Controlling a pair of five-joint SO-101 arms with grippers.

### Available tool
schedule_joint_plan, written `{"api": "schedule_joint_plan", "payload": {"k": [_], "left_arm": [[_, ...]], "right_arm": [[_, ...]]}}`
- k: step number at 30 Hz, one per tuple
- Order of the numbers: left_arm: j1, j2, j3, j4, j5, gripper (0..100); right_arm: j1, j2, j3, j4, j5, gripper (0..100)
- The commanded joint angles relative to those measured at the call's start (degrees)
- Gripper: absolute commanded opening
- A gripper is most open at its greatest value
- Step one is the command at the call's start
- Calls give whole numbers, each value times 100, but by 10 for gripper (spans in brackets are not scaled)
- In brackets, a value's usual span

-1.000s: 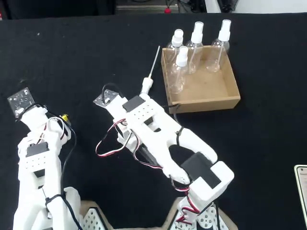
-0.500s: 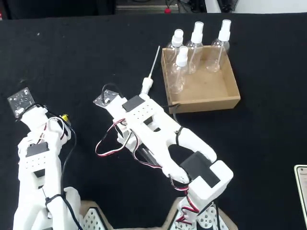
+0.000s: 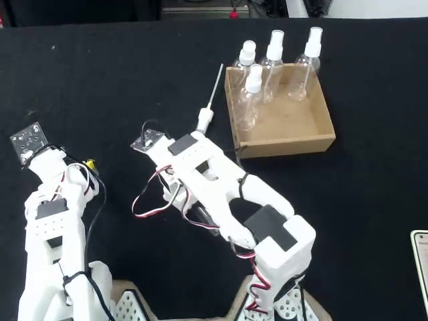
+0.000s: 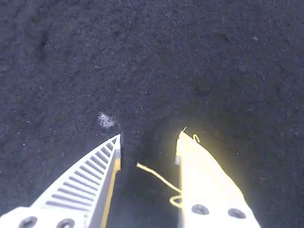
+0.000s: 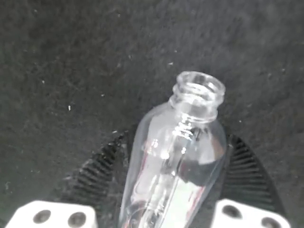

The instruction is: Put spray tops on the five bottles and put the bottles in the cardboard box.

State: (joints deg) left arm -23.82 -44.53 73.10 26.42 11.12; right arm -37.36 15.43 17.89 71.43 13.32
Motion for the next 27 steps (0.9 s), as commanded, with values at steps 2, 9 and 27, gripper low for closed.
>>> {"api": "schedule_joint_plan", "payload": {"k": [2,9,27], "left_arm": [[-40,-70,-233,-149,62,188],[-40,-70,-242,-149,62,188],[4,-70,-242,-149,53,188]], "right_arm": [[53,-215,-286,-79,-9,167],[53,-804,-163,9,-9,61],[79,-6079,2730,-1319,-18,59]]}}
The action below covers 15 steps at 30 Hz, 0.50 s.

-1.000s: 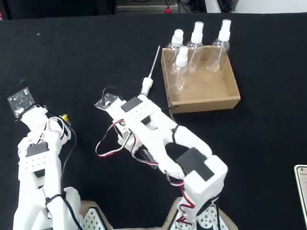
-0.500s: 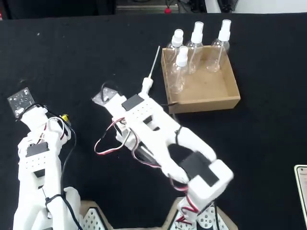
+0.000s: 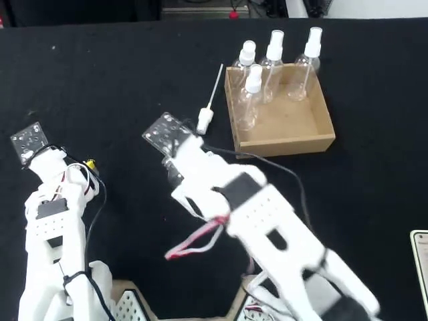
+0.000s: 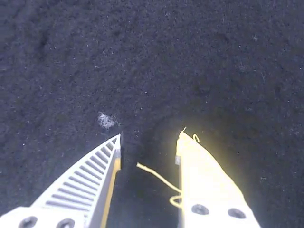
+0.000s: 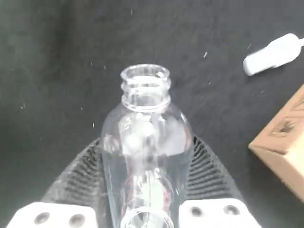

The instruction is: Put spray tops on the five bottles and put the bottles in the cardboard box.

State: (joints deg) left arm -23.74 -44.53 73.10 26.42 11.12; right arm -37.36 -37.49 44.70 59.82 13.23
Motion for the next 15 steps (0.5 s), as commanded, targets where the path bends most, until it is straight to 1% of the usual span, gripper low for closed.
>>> {"api": "schedule_joint_plan", "payload": {"k": [1,3,5,7,9,11,15], "left_arm": [[4,-70,-242,-149,53,188],[4,-70,-233,-149,53,188],[13,-70,-233,-149,53,188],[75,-70,-233,-149,53,188],[215,-70,-215,-149,35,188],[374,-44,-207,-149,-211,188],[857,-9,-198,-114,-695,188]], "right_arm": [[185,-927,66,-158,-9,59],[510,-1121,48,-149,-9,59],[1020,-1262,-92,-9,-18,57],[1477,-1349,-400,281,-62,57],[1802,-1411,-725,633,-290,57],[2048,-1464,-1103,1073,-466,57],[2602,-1569,-1754,1635,-448,57]]}}
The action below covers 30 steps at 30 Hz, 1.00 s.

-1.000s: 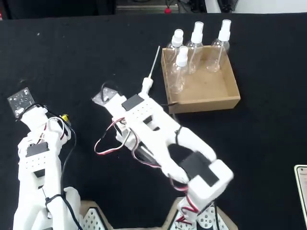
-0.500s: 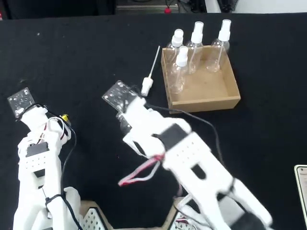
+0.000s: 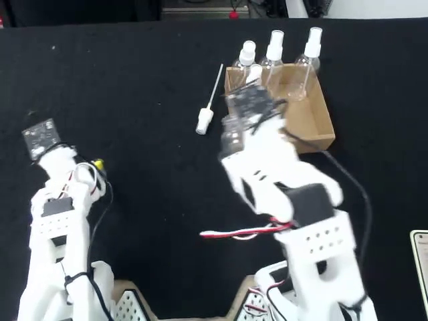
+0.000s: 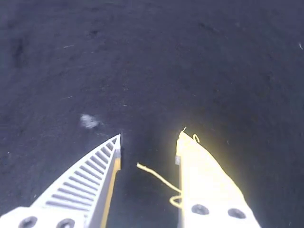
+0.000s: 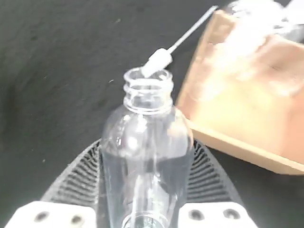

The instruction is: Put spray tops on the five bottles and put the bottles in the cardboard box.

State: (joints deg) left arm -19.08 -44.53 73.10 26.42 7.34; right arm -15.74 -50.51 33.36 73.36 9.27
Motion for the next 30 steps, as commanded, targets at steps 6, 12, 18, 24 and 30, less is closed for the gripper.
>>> {"api": "schedule_joint_plan", "payload": {"k": [6,12,18,24,30], "left_arm": [[1253,-9,-110,-114,-818,188],[2352,-9,-154,-114,-1301,188],[3459,-9,-330,-149,-1301,188],[4277,0,-752,-404,-1292,188],[4321,501,-804,-2022,-1292,188]], "right_arm": [[1486,-470,-356,-220,-44,57],[2549,-725,725,-703,-44,57],[3253,-1191,2246,-1556,-105,57],[3314,-1851,3354,-2312,-510,57],[3270,-2571,3820,-2409,-510,57]]}}
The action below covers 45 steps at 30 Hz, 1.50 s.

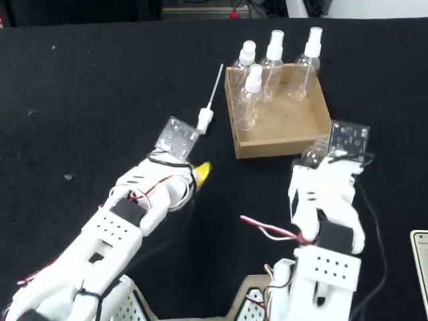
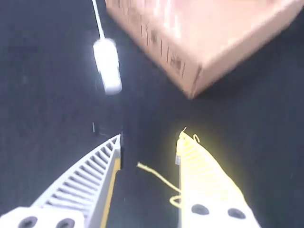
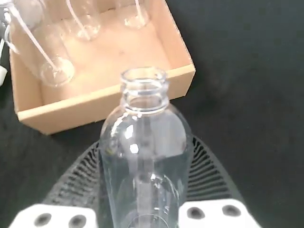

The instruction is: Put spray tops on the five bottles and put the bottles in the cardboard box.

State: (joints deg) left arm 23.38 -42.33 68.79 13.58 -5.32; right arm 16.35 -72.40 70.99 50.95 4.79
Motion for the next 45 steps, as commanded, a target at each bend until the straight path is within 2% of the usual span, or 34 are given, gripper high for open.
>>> {"api": "schedule_joint_plan", "payload": {"k": [1,8,19,27,35,45], "left_arm": [[75,475,-391,-949,-26,188],[119,1969,-673,-1908,-26,188],[92,4141,-1604,-3754,-70,188],[40,4545,-1815,-3833,-79,188],[-567,4607,-2088,-3842,-79,188],[-567,4897,-2510,-3798,-70,188]], "right_arm": [[62,-479,110,-176,-62,57],[53,-1033,400,-185,-325,57],[53,-1262,514,-176,-334,57],[53,-1262,514,-167,-325,57],[53,-1262,514,-158,-316,57],[62,-1262,514,-167,-316,57]]}}
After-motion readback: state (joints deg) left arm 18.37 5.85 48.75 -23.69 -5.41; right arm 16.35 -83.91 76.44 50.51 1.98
